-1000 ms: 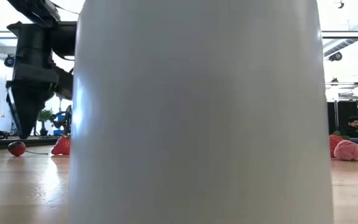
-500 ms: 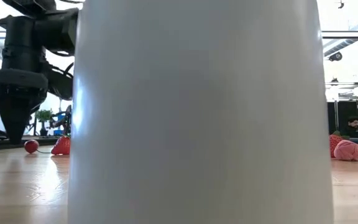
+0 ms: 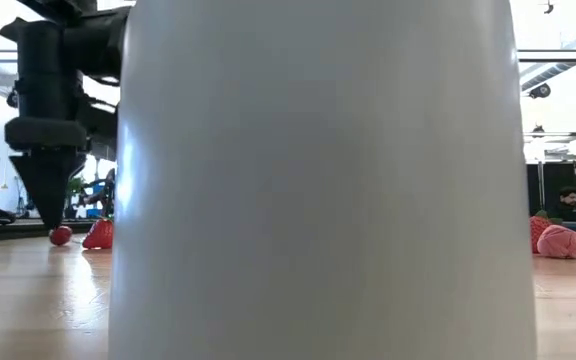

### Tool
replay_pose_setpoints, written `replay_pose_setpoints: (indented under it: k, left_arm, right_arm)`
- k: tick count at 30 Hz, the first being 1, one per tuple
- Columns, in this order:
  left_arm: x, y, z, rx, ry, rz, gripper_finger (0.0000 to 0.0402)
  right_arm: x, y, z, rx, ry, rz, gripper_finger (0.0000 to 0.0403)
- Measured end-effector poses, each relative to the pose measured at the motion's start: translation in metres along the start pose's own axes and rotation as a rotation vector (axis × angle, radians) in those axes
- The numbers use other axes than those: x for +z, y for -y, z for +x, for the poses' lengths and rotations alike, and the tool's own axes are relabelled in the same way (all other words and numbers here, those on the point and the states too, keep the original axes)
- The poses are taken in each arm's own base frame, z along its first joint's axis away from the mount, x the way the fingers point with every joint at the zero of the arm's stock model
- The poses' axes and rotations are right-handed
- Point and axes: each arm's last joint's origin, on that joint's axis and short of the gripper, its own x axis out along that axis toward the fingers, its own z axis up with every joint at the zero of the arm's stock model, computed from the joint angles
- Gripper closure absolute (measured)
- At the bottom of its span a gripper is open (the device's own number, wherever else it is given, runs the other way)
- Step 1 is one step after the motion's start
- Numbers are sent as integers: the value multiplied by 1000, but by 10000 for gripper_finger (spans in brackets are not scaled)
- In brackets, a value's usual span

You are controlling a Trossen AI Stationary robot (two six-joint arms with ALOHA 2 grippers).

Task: Pick and placing Produce into tupperware
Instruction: Put the cherry into the transparent bin

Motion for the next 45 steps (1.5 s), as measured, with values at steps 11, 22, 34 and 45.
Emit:
replay_pose_setpoints:
  k: [11, 22, 34, 45]
  left_arm:
    - [5, 0, -7, 57, 77, 78, 208]
    - [11, -11, -5, 131, 82, 6, 207]
    - [12, -14, -17, 25, -19, 191, 207]
    - [12, -13, -25, 22, -12, 764, 208]
  right_arm:
    - [-1, 1, 0, -4, -8, 32, 112]
    - [-1, 1, 0, -6, -9, 42, 110]
    - [-6, 5, 1, -27, -81, -131, 111]
    - [-26, 8, -7, 9, -177, -434, 114]
